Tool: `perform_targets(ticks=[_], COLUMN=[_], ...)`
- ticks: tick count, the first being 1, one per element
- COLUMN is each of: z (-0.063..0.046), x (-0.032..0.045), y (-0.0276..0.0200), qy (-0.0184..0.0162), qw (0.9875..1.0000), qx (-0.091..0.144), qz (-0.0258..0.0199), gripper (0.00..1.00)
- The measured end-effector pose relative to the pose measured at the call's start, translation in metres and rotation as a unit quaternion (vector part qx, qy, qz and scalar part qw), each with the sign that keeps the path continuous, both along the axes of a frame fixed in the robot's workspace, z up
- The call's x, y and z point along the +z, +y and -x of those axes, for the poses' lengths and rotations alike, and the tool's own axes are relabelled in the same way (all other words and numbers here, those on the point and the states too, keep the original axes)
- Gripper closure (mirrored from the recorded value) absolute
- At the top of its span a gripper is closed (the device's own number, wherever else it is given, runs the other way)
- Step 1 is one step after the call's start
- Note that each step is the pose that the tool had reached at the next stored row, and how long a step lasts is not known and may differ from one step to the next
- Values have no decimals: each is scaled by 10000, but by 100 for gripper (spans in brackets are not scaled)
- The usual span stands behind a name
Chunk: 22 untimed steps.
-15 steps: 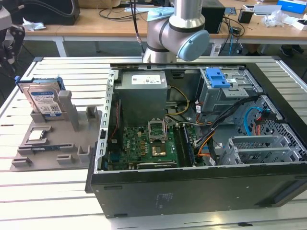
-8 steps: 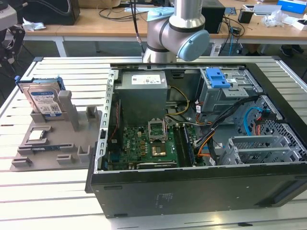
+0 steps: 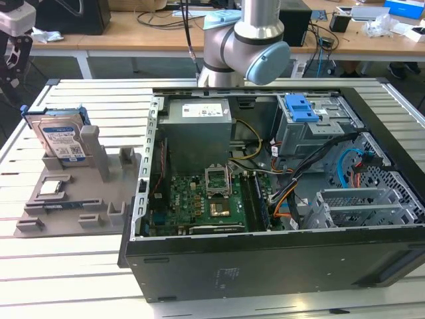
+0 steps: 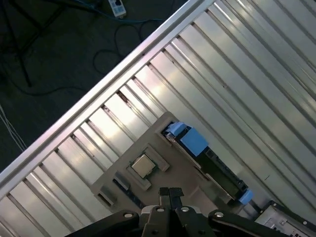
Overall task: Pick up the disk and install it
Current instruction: 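Pick up the disk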
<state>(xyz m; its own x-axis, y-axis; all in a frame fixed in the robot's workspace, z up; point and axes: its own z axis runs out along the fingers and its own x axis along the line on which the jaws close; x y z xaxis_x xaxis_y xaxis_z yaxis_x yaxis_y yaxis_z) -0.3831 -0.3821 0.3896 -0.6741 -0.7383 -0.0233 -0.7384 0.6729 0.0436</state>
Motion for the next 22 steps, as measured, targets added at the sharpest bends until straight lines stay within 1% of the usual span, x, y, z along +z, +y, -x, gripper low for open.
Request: perform_targets(ticks=[3,5,7,9,11,12,14,15,17,19,21,22], z=[0,0,0,0,0,0,0,0,0,0,0,0], x=[0,0,0,0,0,0,0,0,0,0,0,0], y=[0,0,0,0,0,0,0,0,0,0,0,0], qy=[0,0,0,0,0,0,0,0,0,0,0,0], qw=[9995,9986,9973,9955,9933,9914,9887,9858,9823,9767,9734,9709], qx=[316,526,740,944,1155,1307,1501,1680,1871,2146,2292,2396], qz=[0,0,0,0,0,0,0,0,0,0,0,0], gripper=[89,89,89,89,89,89,89,89,89,89,89,89])
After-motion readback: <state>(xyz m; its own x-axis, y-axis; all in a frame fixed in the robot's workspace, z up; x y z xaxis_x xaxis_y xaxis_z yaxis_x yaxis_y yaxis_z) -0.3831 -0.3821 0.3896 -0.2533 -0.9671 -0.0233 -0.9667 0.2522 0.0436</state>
